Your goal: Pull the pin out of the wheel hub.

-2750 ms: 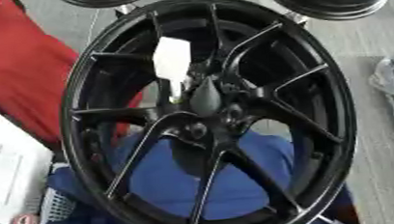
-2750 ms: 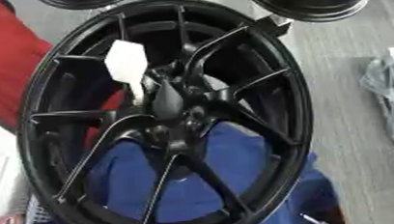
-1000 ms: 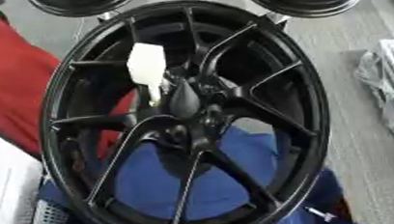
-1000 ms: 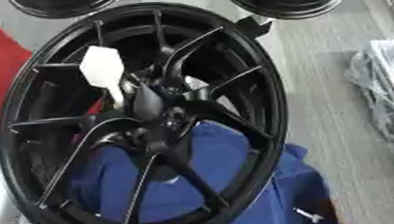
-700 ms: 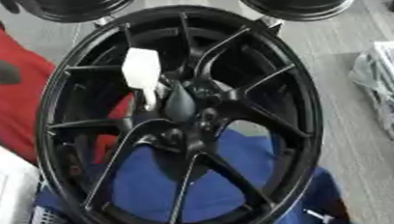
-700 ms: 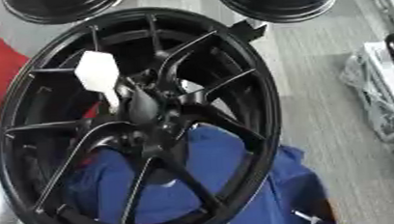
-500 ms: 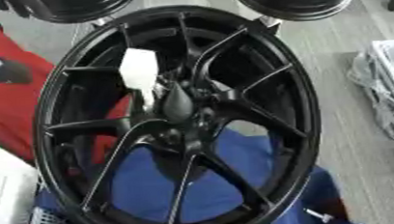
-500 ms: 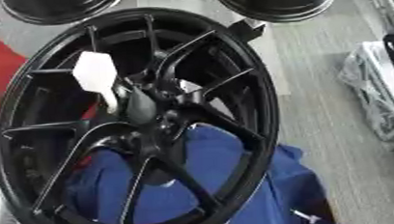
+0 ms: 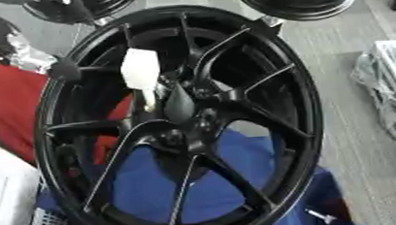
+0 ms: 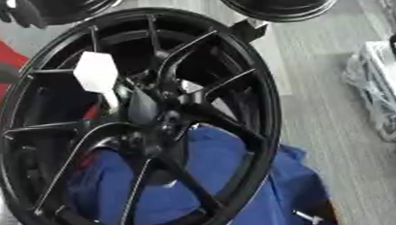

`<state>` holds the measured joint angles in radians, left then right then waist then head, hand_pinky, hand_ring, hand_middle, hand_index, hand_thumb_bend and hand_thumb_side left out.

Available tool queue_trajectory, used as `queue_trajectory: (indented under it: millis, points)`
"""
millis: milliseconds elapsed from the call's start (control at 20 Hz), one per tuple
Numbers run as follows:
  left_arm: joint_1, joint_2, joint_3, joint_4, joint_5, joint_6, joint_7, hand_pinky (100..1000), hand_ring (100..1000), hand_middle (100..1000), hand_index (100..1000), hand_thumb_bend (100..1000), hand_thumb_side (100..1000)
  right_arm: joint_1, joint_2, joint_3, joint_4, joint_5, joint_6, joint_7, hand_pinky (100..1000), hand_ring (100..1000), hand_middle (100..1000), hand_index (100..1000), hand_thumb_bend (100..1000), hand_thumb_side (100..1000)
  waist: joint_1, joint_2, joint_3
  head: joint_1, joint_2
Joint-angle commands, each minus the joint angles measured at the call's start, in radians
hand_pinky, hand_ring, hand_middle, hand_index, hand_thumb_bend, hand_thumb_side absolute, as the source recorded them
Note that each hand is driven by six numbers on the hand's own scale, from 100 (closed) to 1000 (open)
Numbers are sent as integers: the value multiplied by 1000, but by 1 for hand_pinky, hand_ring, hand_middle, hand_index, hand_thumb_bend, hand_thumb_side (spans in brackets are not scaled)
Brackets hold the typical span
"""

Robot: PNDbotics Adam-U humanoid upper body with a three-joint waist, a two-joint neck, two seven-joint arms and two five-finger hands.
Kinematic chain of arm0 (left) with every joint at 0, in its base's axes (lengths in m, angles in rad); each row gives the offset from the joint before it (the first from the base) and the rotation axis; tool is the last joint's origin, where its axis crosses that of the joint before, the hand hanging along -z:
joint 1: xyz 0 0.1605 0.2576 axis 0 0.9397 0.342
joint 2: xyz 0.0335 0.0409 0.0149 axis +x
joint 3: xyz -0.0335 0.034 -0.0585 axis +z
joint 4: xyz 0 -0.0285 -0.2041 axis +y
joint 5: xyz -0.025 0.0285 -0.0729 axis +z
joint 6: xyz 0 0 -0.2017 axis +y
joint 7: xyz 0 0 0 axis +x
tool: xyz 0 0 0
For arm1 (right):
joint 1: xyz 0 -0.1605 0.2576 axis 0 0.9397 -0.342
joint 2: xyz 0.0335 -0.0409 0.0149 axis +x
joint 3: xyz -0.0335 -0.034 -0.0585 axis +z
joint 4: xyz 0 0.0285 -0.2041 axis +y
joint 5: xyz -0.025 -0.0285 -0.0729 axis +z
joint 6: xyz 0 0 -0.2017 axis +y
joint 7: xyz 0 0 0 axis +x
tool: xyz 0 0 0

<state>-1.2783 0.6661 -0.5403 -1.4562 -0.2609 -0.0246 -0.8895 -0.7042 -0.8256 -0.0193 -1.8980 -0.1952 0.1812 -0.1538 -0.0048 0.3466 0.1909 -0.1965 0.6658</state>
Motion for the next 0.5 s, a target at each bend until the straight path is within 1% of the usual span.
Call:
queue_trajectory:
  millis: [50,200,500]
  points:
    - [-35,-7,-3,-1,6,6,-7,845,852,853,904,607,687,-20,-14,-4,-1,-3,0,5,850,731,656,711,100,607,3,-16,-3,10,-9]
    - [-42,-21,-5,7,7,13,-6,854,863,865,914,628,664,-26,-10,-1,1,-4,1,9,850,730,656,711,100,609,5,-14,-7,15,-12]
    - [-48,-46,-5,27,25,14,20,851,863,862,910,640,627,-36,-2,4,3,-5,1,15,851,730,655,711,100,613,9,-6,-21,26,-21]
